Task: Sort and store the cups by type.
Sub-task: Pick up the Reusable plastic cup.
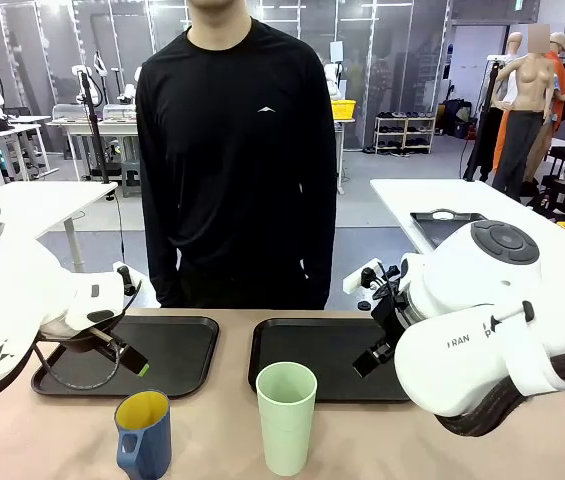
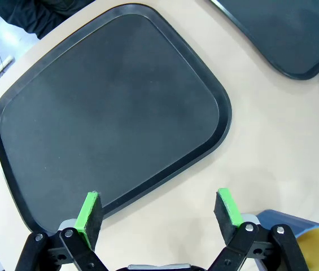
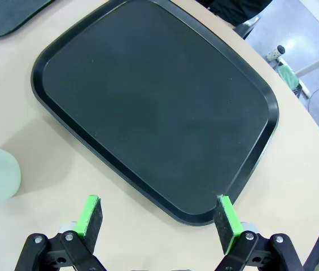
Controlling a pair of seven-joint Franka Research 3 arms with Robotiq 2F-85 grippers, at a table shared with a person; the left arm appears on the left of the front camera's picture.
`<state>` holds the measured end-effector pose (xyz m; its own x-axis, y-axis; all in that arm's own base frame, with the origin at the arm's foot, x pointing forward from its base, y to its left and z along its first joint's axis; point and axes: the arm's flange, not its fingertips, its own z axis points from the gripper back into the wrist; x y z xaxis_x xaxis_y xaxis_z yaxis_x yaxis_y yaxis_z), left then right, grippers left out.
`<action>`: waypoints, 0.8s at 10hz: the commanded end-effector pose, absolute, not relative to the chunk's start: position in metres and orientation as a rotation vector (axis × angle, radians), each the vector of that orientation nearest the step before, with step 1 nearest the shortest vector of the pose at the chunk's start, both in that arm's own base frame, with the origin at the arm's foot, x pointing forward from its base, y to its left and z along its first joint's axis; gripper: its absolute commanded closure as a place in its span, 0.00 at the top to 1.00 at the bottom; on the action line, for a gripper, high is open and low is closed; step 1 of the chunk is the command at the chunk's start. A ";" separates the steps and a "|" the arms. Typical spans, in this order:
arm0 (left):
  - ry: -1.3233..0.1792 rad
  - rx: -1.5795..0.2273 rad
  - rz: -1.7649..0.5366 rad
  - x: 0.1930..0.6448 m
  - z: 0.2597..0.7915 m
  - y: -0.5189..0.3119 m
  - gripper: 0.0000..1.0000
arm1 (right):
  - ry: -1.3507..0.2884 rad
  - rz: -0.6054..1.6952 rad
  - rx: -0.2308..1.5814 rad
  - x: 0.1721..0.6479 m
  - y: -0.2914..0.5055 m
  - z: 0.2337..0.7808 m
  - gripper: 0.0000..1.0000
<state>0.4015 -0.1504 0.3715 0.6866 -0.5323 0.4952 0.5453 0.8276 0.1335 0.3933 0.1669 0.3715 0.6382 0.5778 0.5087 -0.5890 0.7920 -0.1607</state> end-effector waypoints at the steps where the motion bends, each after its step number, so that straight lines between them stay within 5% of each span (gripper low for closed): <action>1: -0.546 -0.025 -0.603 0.402 0.371 -0.150 1.00 | -0.573 0.664 0.022 0.393 0.167 0.372 1.00; 8: -0.546 -0.025 -0.603 0.402 0.371 -0.150 1.00 | -0.573 0.664 0.022 0.393 0.167 0.372 1.00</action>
